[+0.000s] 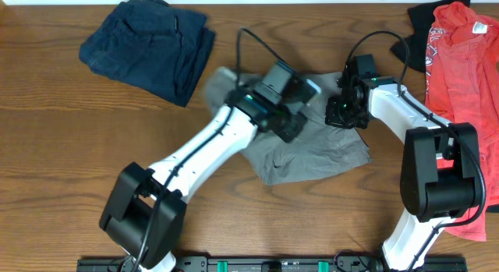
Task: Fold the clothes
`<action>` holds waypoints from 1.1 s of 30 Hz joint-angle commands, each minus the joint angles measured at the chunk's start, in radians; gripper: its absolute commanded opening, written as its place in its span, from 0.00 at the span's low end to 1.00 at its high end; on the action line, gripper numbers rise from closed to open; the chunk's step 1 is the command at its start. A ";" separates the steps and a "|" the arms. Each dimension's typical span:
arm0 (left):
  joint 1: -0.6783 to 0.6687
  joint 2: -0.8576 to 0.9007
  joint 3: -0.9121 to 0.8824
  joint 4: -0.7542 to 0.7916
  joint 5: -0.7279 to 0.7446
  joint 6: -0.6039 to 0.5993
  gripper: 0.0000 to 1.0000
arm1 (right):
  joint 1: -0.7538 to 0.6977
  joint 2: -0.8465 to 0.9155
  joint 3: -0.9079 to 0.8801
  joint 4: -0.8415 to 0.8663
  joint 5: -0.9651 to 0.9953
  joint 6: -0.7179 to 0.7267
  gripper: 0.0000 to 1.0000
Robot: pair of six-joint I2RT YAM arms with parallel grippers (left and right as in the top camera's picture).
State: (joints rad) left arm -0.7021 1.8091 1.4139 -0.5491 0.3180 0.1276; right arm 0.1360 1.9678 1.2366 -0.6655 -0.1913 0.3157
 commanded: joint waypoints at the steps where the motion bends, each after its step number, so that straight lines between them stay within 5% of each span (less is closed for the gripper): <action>1: -0.034 -0.009 0.087 0.004 0.013 -0.012 0.06 | 0.004 0.023 -0.029 0.003 -0.027 0.026 0.01; 12: -0.116 -0.009 0.153 0.017 0.077 -0.013 0.06 | -0.015 0.023 -0.029 0.027 -0.036 0.084 0.01; 25: -0.133 -0.009 0.153 0.025 0.090 -0.013 0.07 | -0.207 -0.039 0.124 0.052 -0.330 -0.002 0.01; 28: -0.141 -0.009 0.153 0.060 0.090 -0.013 0.58 | -0.245 -0.072 0.201 -0.013 -0.340 -0.055 0.13; 30: -0.142 -0.010 0.153 0.092 0.090 -0.013 0.91 | -0.261 -0.087 0.241 -0.047 -0.340 -0.089 0.31; 31: -0.140 -0.012 0.157 0.100 0.090 -0.013 1.00 | -0.265 -0.093 0.256 -0.060 -0.340 -0.099 0.37; 33: -0.131 -0.024 0.178 0.091 0.089 -0.013 0.98 | -0.266 -0.097 0.280 -0.081 -0.341 -0.135 0.43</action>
State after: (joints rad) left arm -0.8413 1.8088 1.5482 -0.4595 0.3943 0.1188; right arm -0.1268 1.9102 1.4731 -0.7280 -0.4927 0.2649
